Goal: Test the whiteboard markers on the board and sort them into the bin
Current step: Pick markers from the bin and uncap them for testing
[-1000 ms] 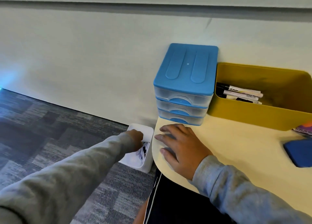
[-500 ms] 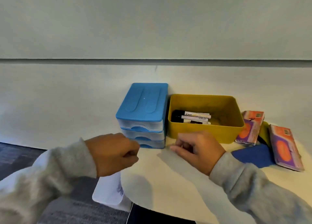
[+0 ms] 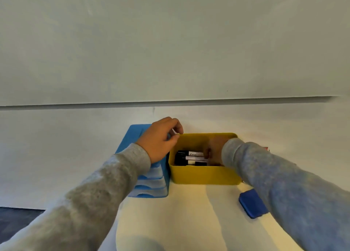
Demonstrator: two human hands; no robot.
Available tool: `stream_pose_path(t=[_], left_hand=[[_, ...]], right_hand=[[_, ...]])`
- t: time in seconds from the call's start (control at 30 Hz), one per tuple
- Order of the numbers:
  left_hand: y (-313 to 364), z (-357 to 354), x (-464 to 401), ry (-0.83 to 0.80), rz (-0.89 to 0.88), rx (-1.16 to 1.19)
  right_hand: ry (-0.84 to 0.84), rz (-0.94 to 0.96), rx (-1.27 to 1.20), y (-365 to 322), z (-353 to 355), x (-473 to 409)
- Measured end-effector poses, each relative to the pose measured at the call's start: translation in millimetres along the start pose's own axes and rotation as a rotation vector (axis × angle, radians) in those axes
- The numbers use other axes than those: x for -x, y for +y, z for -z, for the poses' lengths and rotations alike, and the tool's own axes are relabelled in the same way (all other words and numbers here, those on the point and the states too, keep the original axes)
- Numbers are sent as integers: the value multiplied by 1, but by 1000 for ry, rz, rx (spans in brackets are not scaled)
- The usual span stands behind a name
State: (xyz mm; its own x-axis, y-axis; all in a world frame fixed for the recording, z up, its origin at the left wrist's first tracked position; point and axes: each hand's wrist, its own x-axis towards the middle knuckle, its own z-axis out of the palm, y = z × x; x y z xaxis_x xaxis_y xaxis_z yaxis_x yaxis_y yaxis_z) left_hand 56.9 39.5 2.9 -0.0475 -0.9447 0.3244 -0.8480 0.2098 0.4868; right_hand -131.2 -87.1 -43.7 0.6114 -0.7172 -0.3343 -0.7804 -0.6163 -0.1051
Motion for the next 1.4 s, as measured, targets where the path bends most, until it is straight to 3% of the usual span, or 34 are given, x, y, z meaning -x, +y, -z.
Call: stream_pose_path(t=[0.3, 0.53, 0.8, 0.93, 1.03, 1.1, 1.17, 1.23, 1.4], left_hand=[[-10, -15, -2, 8, -8, -23], [-3, -19, -11, -81, -56, -70], [25, -25, -19, -209, -220, -404], [40, -22, -16, -263, -234, -484], [46, -17, -2, -222, -213, -430], [53, -18, 10, -158, -195, -356], [63, -24, 18, -116, -186, -348], [69, -27, 23, -88, -172, -360], [81, -20, 28, 26, -160, -324]], right_hand=[[-98, 94, 100, 2, -11, -17], [128, 197, -142, 12, 4, 6], [333, 379, -413, 18, 21, 50], [402, 361, -489, 28, 34, 76], [518, 273, -804, 37, 34, 93], [530, 207, -1359, 32, 27, 100], [417, 215, -1820, 19, 19, 103], [339, 235, -1932, 6, 15, 106], [388, 285, -1815, -15, 20, 112]])
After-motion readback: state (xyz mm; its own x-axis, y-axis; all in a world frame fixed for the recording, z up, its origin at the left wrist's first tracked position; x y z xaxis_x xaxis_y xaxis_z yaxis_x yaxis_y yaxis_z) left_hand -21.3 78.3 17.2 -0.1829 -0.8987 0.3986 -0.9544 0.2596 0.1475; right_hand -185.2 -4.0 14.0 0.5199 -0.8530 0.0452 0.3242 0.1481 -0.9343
